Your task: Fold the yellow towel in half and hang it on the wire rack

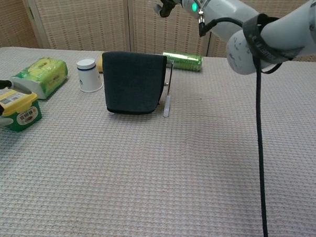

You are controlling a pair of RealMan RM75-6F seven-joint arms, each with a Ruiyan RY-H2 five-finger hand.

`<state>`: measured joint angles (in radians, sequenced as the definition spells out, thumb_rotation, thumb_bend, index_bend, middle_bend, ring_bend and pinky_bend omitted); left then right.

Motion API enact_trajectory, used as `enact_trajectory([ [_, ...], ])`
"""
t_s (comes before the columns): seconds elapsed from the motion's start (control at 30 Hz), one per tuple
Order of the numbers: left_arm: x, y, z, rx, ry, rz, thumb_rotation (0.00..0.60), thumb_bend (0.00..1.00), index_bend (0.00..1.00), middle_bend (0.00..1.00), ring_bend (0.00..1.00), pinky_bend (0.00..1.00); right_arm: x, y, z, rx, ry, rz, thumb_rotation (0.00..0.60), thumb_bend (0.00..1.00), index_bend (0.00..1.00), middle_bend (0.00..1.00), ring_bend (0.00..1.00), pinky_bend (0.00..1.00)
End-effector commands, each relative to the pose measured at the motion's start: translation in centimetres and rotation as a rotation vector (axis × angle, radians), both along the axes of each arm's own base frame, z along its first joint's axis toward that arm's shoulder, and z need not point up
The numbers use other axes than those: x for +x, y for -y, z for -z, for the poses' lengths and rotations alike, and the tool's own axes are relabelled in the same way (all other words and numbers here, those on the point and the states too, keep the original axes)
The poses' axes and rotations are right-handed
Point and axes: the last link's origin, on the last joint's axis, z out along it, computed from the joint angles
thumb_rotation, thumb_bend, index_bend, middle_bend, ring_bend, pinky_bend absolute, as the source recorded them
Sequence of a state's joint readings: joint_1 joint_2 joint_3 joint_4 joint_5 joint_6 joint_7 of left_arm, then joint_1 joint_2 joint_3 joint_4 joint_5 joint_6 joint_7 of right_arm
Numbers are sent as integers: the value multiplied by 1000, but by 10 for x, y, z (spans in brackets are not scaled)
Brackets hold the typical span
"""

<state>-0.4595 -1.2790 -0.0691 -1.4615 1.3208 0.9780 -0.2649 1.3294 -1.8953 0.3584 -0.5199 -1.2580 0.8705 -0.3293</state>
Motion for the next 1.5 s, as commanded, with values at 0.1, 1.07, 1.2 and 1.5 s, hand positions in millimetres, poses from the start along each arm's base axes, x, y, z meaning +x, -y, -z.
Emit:
enact_trajectory([
  [0.1,2,-5,-6,44,-47,43,600,438,192,840,804,965,-55,-33,-36,5,78,41,600,504,19,795,968,1000],
  [1.07,18,27,-49,332,-294,241,600,385,221,384,327,433,-272,-257,-162,6,256,465,600,445,190,288,232,332],
  [1.2,19,41,-54,346,-296,233,600,375,211,329,260,388,-294,-286,-168,-14,286,505,600,444,169,276,222,329],
  [1.5,16,75,-62,393,-304,180,600,374,204,311,248,367,-332,-324,-173,-28,359,630,600,444,167,264,216,329],
])
